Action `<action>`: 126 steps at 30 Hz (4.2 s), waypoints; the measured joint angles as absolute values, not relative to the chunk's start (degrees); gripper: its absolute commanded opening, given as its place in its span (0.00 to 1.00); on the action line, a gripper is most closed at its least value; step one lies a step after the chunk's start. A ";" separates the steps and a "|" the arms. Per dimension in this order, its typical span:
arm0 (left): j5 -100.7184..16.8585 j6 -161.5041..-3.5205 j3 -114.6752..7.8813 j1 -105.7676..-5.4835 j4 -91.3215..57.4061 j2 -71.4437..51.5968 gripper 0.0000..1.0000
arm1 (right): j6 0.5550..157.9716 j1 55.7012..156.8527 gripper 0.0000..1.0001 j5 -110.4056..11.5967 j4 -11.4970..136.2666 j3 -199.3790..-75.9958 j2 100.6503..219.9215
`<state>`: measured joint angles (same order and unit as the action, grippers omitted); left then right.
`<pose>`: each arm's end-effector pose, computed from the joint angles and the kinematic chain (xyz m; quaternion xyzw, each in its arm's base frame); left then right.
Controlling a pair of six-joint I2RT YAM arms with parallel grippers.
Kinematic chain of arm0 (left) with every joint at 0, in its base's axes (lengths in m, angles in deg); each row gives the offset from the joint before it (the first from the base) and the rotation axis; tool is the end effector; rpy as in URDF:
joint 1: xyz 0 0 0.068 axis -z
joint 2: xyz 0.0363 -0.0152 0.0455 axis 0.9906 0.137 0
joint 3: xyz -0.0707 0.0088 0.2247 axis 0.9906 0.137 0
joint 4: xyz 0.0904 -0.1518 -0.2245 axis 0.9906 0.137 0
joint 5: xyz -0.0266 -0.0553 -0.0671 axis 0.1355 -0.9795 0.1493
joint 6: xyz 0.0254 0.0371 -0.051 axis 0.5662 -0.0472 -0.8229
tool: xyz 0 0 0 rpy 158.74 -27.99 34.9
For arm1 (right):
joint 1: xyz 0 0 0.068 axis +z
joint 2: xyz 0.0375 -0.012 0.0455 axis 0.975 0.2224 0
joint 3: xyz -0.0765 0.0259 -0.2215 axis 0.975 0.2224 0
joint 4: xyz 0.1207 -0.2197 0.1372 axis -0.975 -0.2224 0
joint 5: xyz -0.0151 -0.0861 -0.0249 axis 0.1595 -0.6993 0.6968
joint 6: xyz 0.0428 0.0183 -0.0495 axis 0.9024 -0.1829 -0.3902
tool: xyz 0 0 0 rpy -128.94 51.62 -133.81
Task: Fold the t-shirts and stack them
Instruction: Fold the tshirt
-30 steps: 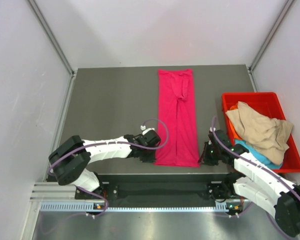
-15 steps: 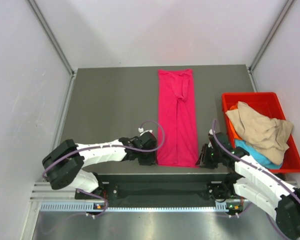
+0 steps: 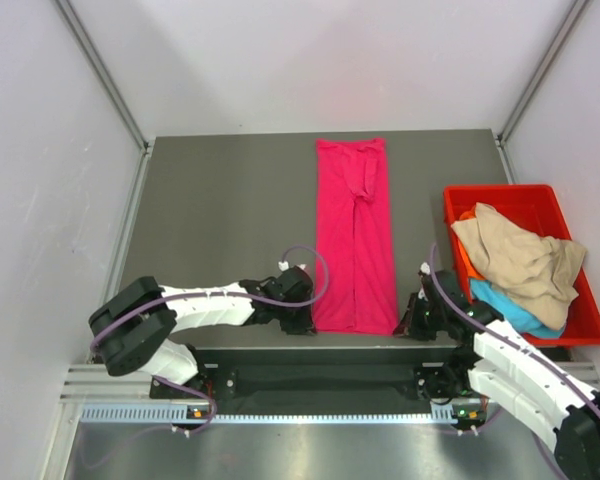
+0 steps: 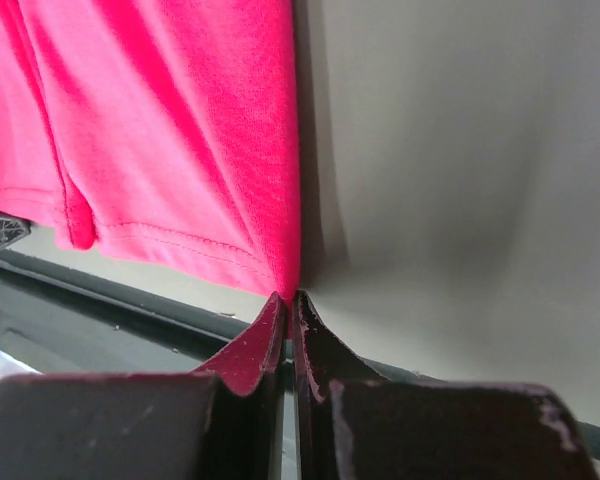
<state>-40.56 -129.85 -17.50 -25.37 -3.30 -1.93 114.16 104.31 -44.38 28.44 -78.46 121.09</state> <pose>0.1528 -0.2453 0.0704 -0.0019 0.9613 -0.2589 0.0945 0.1601 0.0956 0.0915 0.0932 0.9560 0.2332 0.1517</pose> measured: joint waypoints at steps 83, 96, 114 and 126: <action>-38.71 -133.67 -16.56 -26.68 -4.44 -2.59 0.00 | 115.04 104.31 0.00 -45.43 23.58 -78.28 116.64; -35.82 -134.81 -16.78 -22.49 0.63 -6.52 0.00 | 115.08 104.31 0.00 -45.65 18.53 -80.75 112.15; -43.54 -127.92 -29.85 -36.52 1.57 3.62 0.00 | 109.57 104.26 0.00 -51.20 23.67 -93.91 133.84; -49.79 -117.46 -58.85 -49.42 8.52 22.61 0.00 | 100.11 94.12 0.00 -52.07 28.33 -120.14 160.28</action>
